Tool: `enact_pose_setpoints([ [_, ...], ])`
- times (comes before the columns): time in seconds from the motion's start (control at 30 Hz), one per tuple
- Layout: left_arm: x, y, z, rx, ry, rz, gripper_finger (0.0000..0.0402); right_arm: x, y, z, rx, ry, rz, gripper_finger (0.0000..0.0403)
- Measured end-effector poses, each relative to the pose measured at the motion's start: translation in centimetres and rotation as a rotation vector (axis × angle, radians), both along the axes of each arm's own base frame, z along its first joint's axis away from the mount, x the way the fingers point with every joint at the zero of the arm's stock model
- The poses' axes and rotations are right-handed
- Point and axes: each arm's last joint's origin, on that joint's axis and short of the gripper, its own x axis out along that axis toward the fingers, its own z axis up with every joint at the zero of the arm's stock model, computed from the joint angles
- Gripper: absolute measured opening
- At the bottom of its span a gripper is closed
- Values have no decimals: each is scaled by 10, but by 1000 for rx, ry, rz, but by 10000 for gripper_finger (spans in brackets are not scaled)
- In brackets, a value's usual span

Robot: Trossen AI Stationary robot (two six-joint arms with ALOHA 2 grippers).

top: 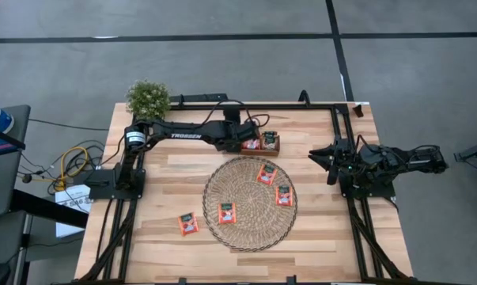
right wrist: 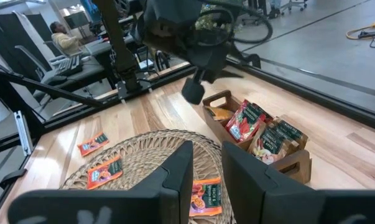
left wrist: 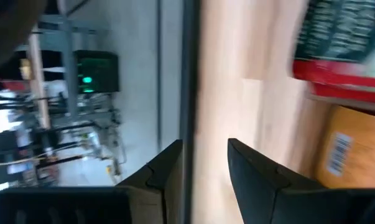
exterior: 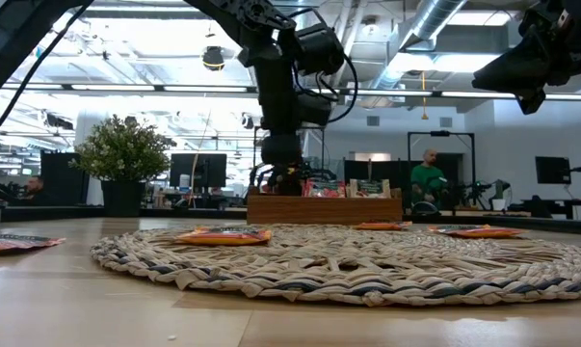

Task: Pick & Place Tea
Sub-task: Put the orange tea bag into the left section of the wooden organizer

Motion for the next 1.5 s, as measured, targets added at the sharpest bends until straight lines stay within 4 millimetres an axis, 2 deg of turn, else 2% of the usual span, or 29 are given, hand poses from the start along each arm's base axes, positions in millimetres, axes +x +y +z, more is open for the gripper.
enact_pose_setpoints([
  [0.27, 1, -1, 6, 76, 9, 8, 117, 0, 0, 0, 15, -4, 0, 77],
  [0.43, -6, -20, 26, 94, -2, -13, 117, 0, 0, 0, 15, -2, 0, 77],
  [0.5, -10, -32, 33, 34, -14, -50, 117, 0, 0, 0, 15, -3, 0, 77],
  [0.63, -18, -60, 40, -290, -80, -159, 117, 0, 0, 0, 14, 0, 0, 77],
  [0.7, -18, -70, 37, -418, -74, -200, 117, 0, 0, 0, 14, 0, 0, 77],
  [0.77, -18, -75, 33, -466, -60, -210, 117, 0, 0, 0, 14, 0, 0, 77],
  [1.13, -7, -65, -6, -442, 39, -147, 117, 0, 0, -1, 12, 5, 0, 77],
  [1.5, -3, -55, -24, -398, 79, -107, 117, 0, 0, -1, 4, 14, 0, 77],
])
